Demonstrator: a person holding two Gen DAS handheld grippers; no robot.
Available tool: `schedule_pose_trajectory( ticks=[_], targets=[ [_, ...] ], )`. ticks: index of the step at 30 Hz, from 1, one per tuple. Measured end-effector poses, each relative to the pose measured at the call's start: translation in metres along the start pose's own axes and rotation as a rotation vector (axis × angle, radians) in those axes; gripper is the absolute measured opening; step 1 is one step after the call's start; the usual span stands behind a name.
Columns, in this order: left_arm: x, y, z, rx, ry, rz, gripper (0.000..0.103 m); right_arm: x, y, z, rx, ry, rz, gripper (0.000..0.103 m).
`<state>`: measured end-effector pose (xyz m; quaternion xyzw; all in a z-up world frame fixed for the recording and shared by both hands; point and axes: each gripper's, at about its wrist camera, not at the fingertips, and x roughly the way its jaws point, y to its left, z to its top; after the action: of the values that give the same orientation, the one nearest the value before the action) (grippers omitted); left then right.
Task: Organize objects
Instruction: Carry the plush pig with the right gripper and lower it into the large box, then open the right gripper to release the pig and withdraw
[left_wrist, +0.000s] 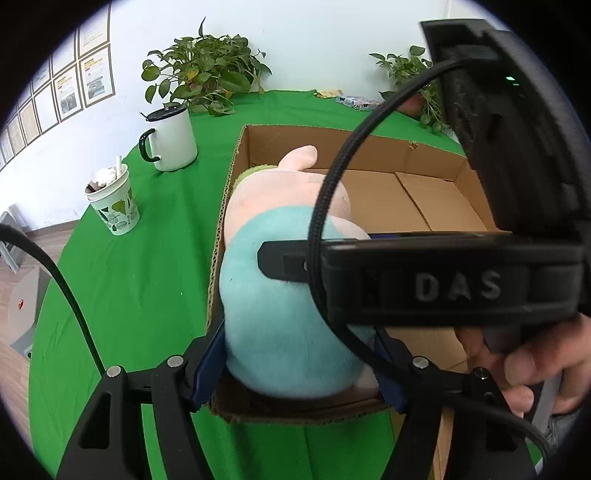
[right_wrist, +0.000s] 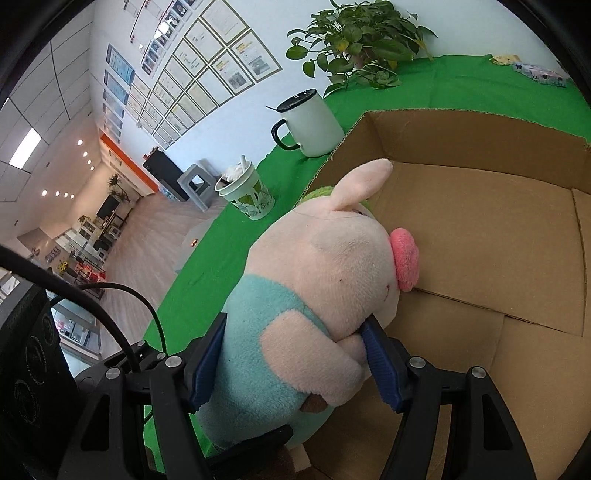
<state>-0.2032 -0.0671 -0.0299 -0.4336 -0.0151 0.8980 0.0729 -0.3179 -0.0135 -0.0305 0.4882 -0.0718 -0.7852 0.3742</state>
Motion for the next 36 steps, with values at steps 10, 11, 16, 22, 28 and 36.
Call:
schedule_pose_trajectory(
  ticks=[10,11,16,22,28,36],
  targets=[
    [-0.015,0.011,-0.012,0.001,-0.032,-0.056,0.039,0.018,0.005,0.000,0.015,0.009,-0.070,0.070],
    [-0.016,0.010,-0.012,-0.003,-0.039,-0.051,0.039,0.018,0.005,0.000,0.019,0.010,-0.076,0.073],
    [-0.013,0.015,-0.014,-0.043,-0.026,-0.066,0.034,0.012,0.004,-0.002,0.069,0.028,-0.084,0.080],
    [-0.009,0.012,-0.017,-0.037,-0.018,-0.055,0.034,-0.009,-0.002,-0.009,0.180,0.038,-0.069,0.080],
    [-0.007,0.012,-0.020,-0.065,-0.013,-0.045,0.034,0.003,0.007,-0.013,0.110,0.023,-0.131,0.070],
    [-0.012,0.017,-0.025,-0.111,-0.011,-0.108,0.031,-0.002,0.013,-0.021,0.056,-0.065,-0.114,0.066]
  ],
)
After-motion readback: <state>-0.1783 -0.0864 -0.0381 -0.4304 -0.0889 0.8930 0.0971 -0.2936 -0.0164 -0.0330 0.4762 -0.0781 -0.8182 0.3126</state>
